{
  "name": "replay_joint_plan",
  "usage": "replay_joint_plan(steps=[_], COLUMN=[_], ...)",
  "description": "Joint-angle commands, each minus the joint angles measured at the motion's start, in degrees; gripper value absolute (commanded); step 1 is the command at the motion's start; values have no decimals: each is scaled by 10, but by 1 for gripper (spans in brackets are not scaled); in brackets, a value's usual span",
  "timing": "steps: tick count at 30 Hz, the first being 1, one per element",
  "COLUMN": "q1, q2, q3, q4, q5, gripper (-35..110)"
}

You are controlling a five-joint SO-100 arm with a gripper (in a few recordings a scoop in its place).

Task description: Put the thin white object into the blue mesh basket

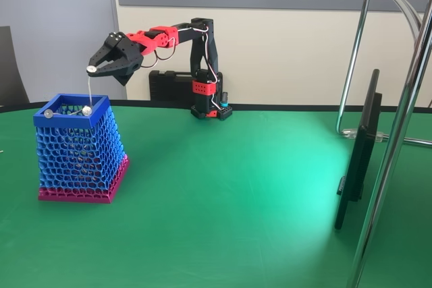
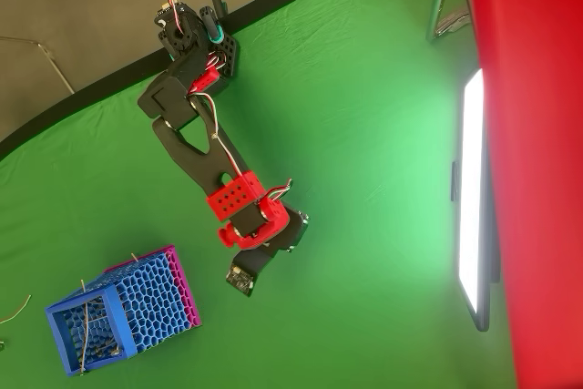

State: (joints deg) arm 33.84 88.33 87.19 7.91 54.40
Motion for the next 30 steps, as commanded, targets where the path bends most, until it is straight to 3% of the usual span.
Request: replay_joint_plan(steps=[1,13,24,30], q1=[13,48,61,20], q2=[55,175,287,388], q3=[24,187,327,425], q4=[-23,-94,-125,-125], q5=[-18,-110,-171,-256], gripper=[0,12,13,9])
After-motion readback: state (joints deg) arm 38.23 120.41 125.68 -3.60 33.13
